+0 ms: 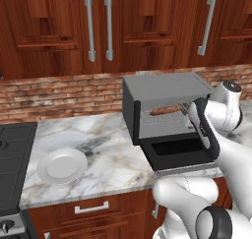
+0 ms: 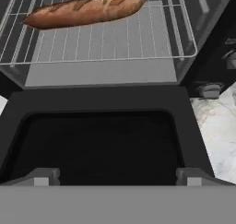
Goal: Pull the toaster oven rack outwards. Pick up the baguette from the plate and place it on the toaster oven rack. Close the toaster oven door fully and set the temperature to the lowest setting.
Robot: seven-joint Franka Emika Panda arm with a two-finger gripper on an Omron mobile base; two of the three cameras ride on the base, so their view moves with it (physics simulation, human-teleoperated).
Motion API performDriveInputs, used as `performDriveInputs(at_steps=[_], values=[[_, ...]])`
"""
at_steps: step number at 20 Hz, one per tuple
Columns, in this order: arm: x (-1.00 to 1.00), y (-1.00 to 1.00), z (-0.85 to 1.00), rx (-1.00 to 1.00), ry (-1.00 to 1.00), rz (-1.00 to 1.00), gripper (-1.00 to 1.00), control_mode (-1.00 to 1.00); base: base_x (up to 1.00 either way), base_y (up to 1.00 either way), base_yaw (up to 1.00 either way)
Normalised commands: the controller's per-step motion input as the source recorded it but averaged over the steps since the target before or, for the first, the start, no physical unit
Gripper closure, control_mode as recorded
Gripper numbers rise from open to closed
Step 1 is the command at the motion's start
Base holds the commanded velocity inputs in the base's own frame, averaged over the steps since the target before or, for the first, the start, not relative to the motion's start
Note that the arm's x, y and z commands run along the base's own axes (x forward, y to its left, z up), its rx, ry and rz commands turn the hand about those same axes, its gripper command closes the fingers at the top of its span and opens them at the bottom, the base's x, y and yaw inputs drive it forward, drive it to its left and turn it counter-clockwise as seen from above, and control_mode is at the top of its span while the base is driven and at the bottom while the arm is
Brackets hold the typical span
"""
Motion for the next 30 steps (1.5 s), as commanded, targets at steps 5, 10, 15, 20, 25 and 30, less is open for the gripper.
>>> performDriveInputs(at_steps=[5,10,15,20,25,30], values=[[-0.44,-0.4,0.3,0.09,0.0,-0.1,-1.0,-1.0,0.0,0.0,0.0],[-0.03,-0.7,0.01,0.16,0.08,-0.21,-1.0,-1.0,0.0,0.0,0.0],[-0.01,-0.63,-0.09,0.18,0.07,-0.2,-1.0,-1.0,0.0,0.0,0.0],[-0.15,-0.46,-0.13,0.27,0.02,-0.04,-1.0,-1.0,0.0,0.0,0.0],[-0.2,-0.07,-0.05,0.27,0.0,0.0,-1.0,-1.0,0.0,0.0,0.0],[-0.23,0.04,-0.13,0.17,0.0,0.0,-1.0,-1.0,0.0,0.0,0.0]])
